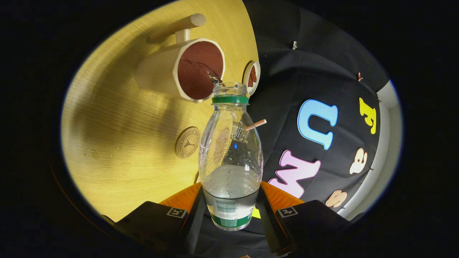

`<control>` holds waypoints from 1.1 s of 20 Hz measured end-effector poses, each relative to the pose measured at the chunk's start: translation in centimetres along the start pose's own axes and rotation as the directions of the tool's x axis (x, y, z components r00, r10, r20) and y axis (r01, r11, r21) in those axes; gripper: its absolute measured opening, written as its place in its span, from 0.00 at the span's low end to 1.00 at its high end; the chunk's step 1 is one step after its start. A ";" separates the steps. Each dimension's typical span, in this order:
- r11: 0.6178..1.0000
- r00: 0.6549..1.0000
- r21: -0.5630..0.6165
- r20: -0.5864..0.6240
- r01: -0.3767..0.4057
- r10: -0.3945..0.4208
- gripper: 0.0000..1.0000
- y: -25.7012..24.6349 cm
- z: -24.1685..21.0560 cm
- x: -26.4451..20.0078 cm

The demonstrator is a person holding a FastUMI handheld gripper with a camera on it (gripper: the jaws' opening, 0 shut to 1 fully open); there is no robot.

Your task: Take the bottle from table, then pour the juice into the cup, finally place the bottle on the coaster

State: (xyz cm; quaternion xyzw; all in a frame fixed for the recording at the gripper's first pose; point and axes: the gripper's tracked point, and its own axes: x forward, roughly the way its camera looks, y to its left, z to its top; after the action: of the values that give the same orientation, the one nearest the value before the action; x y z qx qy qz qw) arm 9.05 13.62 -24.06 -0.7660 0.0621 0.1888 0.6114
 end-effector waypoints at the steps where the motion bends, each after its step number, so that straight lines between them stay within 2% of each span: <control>1: 1.000 1.000 -0.007 0.002 0.003 -0.003 0.76 -0.1 0.1 0.0; 22: 0.985 0.997 -0.162 0.052 0.064 -0.056 0.76 -2.5 0.7 0.8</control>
State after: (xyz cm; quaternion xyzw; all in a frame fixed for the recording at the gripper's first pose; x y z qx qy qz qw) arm 10.50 14.98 -22.17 -0.8104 0.0089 0.1928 0.5532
